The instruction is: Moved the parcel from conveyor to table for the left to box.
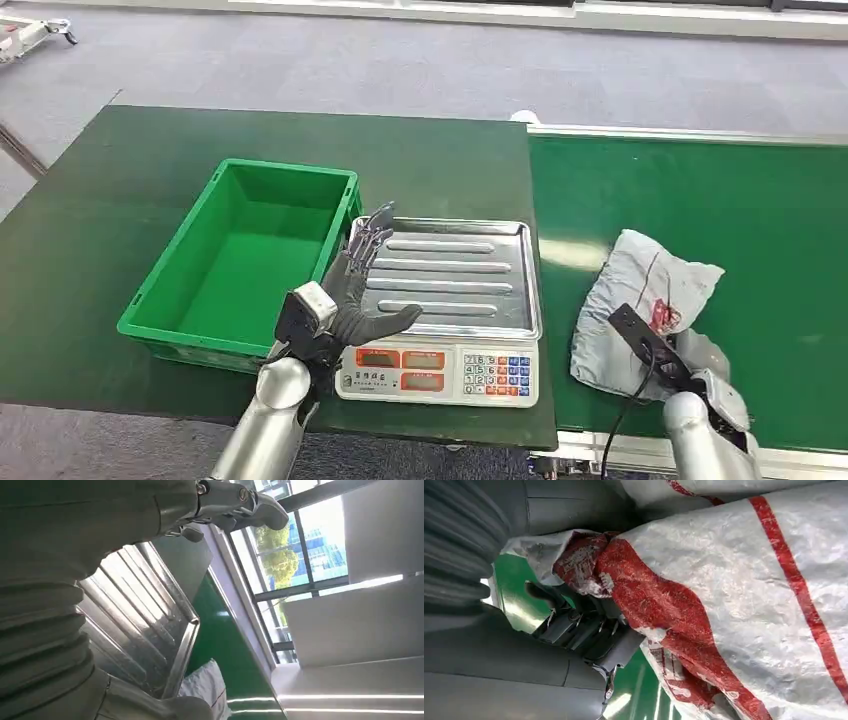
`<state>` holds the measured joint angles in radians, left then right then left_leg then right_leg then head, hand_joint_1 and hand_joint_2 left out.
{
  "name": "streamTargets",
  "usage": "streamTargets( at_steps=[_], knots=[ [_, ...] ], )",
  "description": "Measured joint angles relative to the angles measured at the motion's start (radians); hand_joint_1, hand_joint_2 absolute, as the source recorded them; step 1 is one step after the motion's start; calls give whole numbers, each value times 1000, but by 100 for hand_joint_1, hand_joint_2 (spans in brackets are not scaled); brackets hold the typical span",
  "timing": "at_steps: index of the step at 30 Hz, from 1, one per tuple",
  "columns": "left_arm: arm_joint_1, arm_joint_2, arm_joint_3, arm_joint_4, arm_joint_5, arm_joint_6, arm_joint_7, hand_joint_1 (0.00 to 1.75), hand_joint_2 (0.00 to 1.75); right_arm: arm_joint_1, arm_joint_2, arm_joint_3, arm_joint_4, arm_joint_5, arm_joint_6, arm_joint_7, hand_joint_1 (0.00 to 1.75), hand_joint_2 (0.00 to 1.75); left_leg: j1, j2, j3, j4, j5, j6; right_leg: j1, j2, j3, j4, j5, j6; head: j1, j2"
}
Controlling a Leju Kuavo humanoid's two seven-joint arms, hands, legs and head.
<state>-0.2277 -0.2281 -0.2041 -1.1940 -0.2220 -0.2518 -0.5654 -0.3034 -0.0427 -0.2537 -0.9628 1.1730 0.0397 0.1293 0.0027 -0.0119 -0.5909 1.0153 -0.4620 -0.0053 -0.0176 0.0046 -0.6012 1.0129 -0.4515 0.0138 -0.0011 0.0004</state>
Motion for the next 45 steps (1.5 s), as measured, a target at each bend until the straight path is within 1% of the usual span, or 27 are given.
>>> streamTargets(
  at_steps=[20,21,22,23,24,25,27,28,29,30,31,33,36,45],
  knots=[
    [0,0,0,0,0,0,-3,0,175,3,0,1,0,-7,-5,-7,175,175,0,0,0,0,0,0,0,0,0,0,0,0,0,0],
    [-1,0,0,1,17,1,-26,0,175,9,0,1,-3,-70,-46,-53,175,175,0,0,0,0,0,0,0,0,0,0,0,0,0,0],
    [-2,0,0,2,34,5,-51,0,175,32,6,1,-31,-158,-135,-150,175,175,0,-1,-1,0,0,0,0,-1,0,0,0,0,0,0],
    [-3,0,0,4,51,13,-73,0,175,71,17,-2,-119,-305,-266,-290,175,175,0,-3,-2,0,0,0,0,-3,-1,0,0,0,0,0],
    [-6,0,1,8,61,21,-83,0,175,110,33,-3,-220,-468,-418,-459,175,175,-1,-6,-3,0,0,0,-1,-5,-2,0,-1,0,-1,0],
    [-6,0,2,11,68,25,-87,0,175,126,50,-5,-303,-616,-585,-641,175,175,-1,-6,-4,0,1,0,0,-6,-3,0,-1,0,-1,0],
    [-6,0,2,21,78,33,-96,0,175,132,68,-16,-401,-772,-800,-845,175,175,0,-6,-4,0,0,-1,1,-5,-2,0,-2,-1,0,0],
    [-6,0,3,25,82,34,-98,0,175,138,74,-26,-440,-769,-847,-883,175,175,1,-5,-3,0,0,-1,2,-4,-2,0,-2,-1,0,0],
    [-6,0,3,29,85,37,-100,0,175,146,78,-30,-465,-733,-831,-856,175,175,1,-3,-2,0,-1,-2,1,-2,-2,0,-2,-2,0,0],
    [-7,0,3,35,85,37,-103,0,175,152,81,-33,-490,-695,-759,-806,175,175,1,1,-2,0,-3,-2,1,1,-2,0,-2,-2,0,0],
    [-7,0,3,38,86,37,-105,0,175,156,84,-37,-504,-687,-709,-787,175,175,0,3,-1,0,-3,-1,0,3,-2,0,-2,-1,0,0],
    [-8,0,3,45,87,38,-106,0,175,171,95,-40,-521,-679,-674,-784,175,175,0,3,-1,0,-3,0,0,1,-3,0,-2,-1,0,0],
    [-8,0,3,54,90,39,-108,0,175,176,101,-52,-537,-682,-668,-789,175,175,0,-1,-2,0,-1,1,0,-1,-2,0,-1,0,0,0],
    [-11,-1,4,78,117,59,-129,0,175,199,106,-59,-563,-675,-695,-824,175,175,0,0,-2,0,-1,1,0,0,-3,0,-1,0,0,0]
  ],
)
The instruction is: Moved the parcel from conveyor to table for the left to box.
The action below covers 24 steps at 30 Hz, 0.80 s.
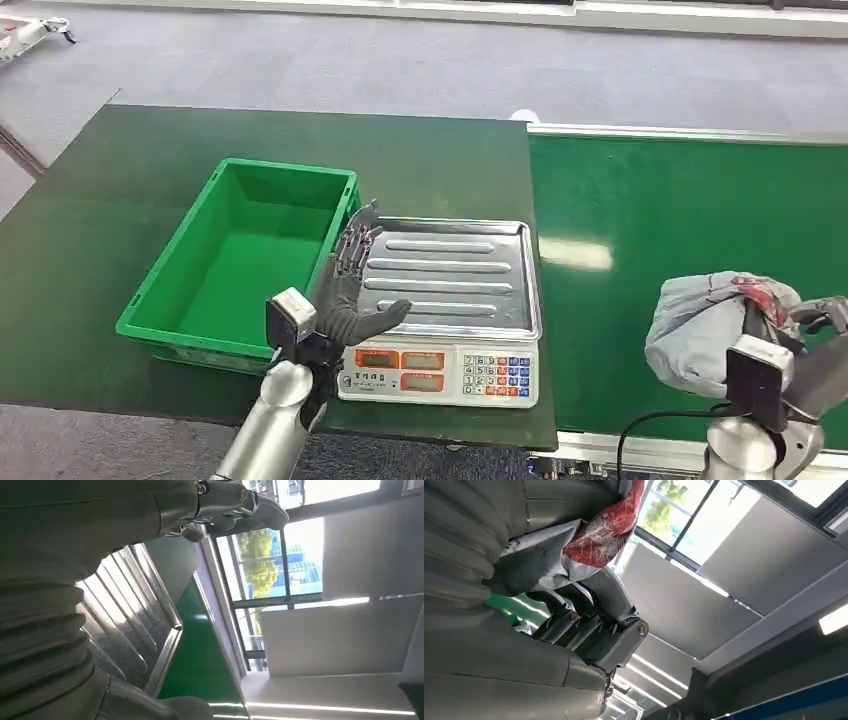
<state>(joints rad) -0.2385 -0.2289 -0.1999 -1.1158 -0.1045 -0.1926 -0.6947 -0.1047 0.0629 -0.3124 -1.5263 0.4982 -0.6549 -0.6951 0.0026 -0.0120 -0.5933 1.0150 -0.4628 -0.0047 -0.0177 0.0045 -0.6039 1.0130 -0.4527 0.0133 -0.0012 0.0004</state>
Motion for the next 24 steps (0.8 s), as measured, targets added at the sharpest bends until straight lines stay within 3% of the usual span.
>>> streamTargets(
  at_steps=[6,12,19,24],
  knots=[
    [-2,-2,8,2,17,32,-3,0,175,2,2,0,-6,12,-16,-3,175,175,0,0,0,0,0,0,0,0,0,0,0,0,0,0],
    [9,-13,24,-81,80,248,-8,0,175,10,2,42,-65,42,-38,-3,175,175,0,0,-1,0,0,0,0,0,0,0,0,0,0,0],
    [18,-21,29,-220,103,472,-8,0,175,-55,3,205,-126,140,-25,11,175,175,1,0,0,0,1,-1,1,0,0,0,0,0,0,0],
    [18,-23,29,-246,106,508,-8,0,175,-141,3,343,-119,185,8,40,175,175,0,0,0,0,2,0,0,0,0,0,1,0,0,0]
  ],
)
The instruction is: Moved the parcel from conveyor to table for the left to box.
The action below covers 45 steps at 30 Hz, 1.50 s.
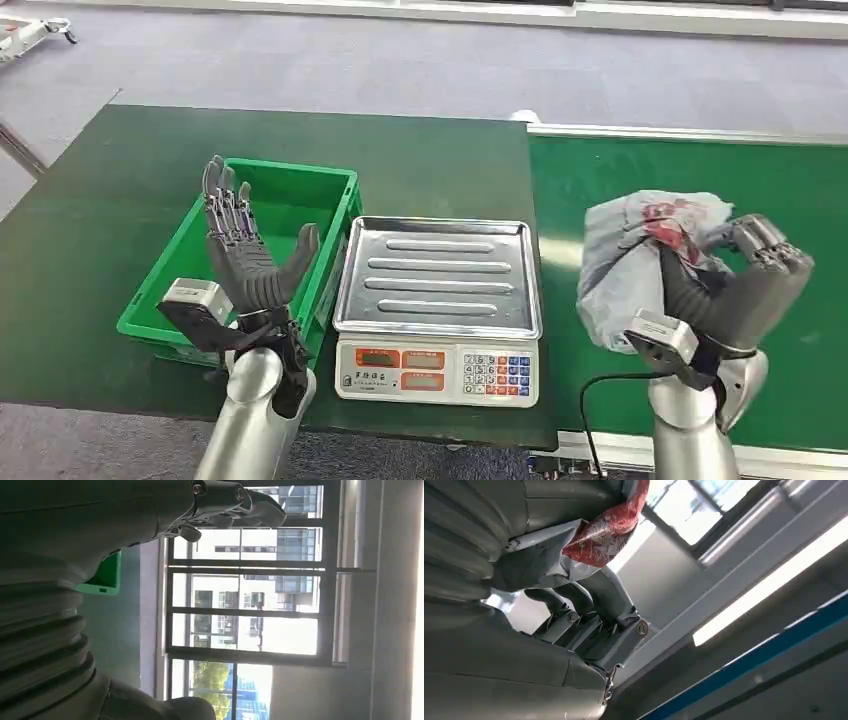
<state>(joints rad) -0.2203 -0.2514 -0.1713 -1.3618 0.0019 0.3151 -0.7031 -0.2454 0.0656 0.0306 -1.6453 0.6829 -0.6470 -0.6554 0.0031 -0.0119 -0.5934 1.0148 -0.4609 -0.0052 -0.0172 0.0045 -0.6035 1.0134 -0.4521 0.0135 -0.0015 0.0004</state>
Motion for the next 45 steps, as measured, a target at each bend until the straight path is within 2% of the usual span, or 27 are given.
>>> streamTargets(
  at_steps=[5,16,18,22,26,29,33,36,41,45],
  knots=[
    [0,-1,-5,-1,1,-1,0,0,175,-98,-3,107,43,16,23,24,175,175,0,0,0,0,0,0,0,0,0,0,1,0,0,0],
    [-1,-1,-6,-1,7,-1,0,0,175,-161,-5,166,91,21,36,35,175,175,0,-1,-1,0,0,0,0,0,-1,0,1,0,0,0],
    [-1,-1,-7,0,7,-1,0,0,175,-196,-8,187,130,47,92,78,175,175,0,1,-1,0,0,0,0,1,-1,0,1,0,0,0],
    [-2,-2,-9,-2,16,-7,0,0,175,-307,-8,268,323,154,319,248,175,175,0,5,1,0,1,-1,1,4,-1,0,3,-2,0,0],
    [-2,-2,-8,-2,35,-54,0,0,175,-395,-2,333,591,183,412,314,175,175,1,0,1,0,3,-2,1,0,0,0,3,-2,0,0],
    [-7,-2,-8,2,38,-79,0,0,175,-444,3,349,781,147,530,374,175,175,1,-1,1,0,3,-2,1,0,0,0,3,-2,0,0],
    [-24,-6,-5,9,38,-98,0,0,175,-497,10,355,925,96,610,352,175,175,1,0,2,0,3,-2,1,0,2,0,3,-2,0,0],
    [-35,-8,-4,14,35,-98,0,0,175,-519,14,355,992,57,651,285,175,175,1,0,5,0,3,-1,1,0,5,0,3,-1,0,0],
    [-53,-11,-4,15,29,-97,0,0,175,-508,21,361,1011,-48,737,88,175,175,1,1,5,0,4,-2,1,0,4,0,5,-2,0,0],
    [-63,-13,-4,15,27,-97,0,0,175,-497,23,361,1011,-73,757,54,175,175,1,2,5,0,5,-2,1,1,3,0,6,-2,0,0]
  ],
)
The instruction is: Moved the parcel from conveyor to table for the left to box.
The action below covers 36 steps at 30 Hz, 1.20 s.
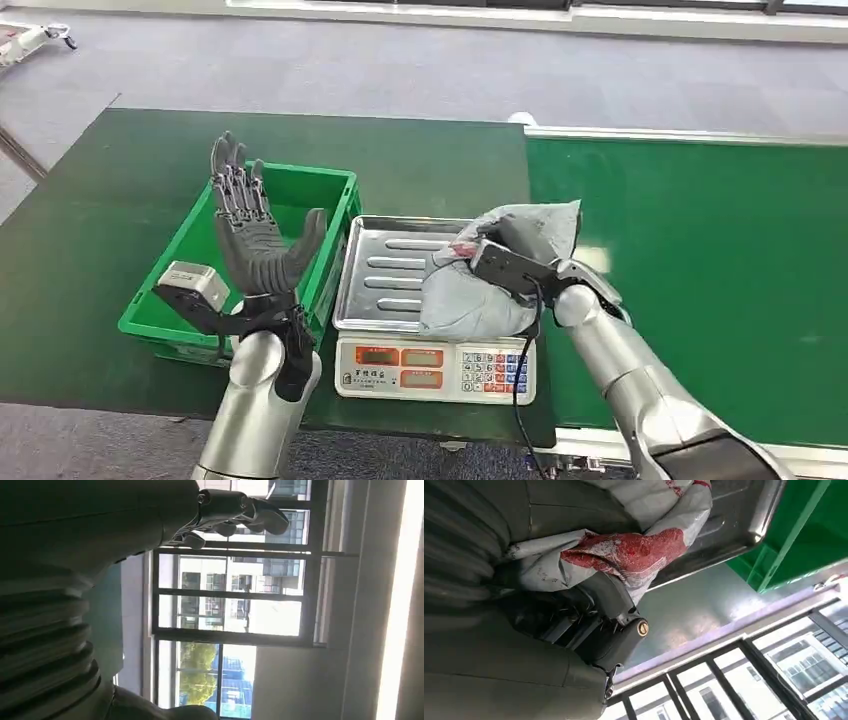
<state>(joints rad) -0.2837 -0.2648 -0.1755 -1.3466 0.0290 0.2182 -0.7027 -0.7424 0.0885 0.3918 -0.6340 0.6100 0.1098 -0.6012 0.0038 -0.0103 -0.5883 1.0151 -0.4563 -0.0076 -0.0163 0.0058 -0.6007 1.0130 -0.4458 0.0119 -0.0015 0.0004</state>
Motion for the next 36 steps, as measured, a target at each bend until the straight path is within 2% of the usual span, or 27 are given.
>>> streamTargets(
  at_steps=[11,14,15,16,21,24,28,31,35,36],
  knots=[
    [-10,-3,0,0,0,0,0,0,175,4,0,0,0,-3,2,-3,175,175,0,1,0,0,0,0,0,1,-1,0,0,0,0,0],
    [-16,-4,0,5,0,2,0,0,175,17,0,0,-20,-43,49,-38,175,175,0,1,-1,0,0,0,0,1,-1,0,0,0,0,0],
    [-18,-4,0,8,0,3,0,0,175,26,0,0,-36,-67,69,-53,37,175,0,1,-1,0,0,0,0,1,-1,0,0,0,0,0],
    [-20,-5,0,10,0,5,0,0,175,38,-1,0,-58,-102,98,-64,0,175,0,1,-1,0,0,0,0,1,-1,0,0,0,0,0],
    [-27,-6,-2,23,0,11,0,0,175,110,-8,3,-204,-240,223,-58,0,175,0,2,-3,0,0,0,0,1,-3,0,0,0,0,0],
    [-32,-8,-3,31,0,12,0,0,175,144,-19,11,-280,-230,184,-50,0,175,0,2,-4,0,0,0,0,1,-4,0,0,0,0,0],
    [-32,-9,-3,34,0,12,0,0,175,186,-31,15,-348,-179,-33,-28,0,175,0,2,-4,0,-1,0,0,1,-5,0,0,0,0,0],
    [-35,-10,-7,40,0,12,0,0,175,211,-35,15,-383,-148,-118,-32,0,175,0,3,-4,0,-1,0,0,1,-5,0,0,0,0,0],
    [-40,-11,-14,47,1,12,0,0,175,238,-37,20,-429,3,-322,17,0,175,0,2,-5,0,-1,0,0,1,-5,0,0,0,0,0],
    [-41,-11,-14,50,2,12,0,0,175,243,-37,22,-437,53,-377,40,0,0,0,3,-5,0,-1,0,0,1,-5,0,0,0,0,0]
  ],
)
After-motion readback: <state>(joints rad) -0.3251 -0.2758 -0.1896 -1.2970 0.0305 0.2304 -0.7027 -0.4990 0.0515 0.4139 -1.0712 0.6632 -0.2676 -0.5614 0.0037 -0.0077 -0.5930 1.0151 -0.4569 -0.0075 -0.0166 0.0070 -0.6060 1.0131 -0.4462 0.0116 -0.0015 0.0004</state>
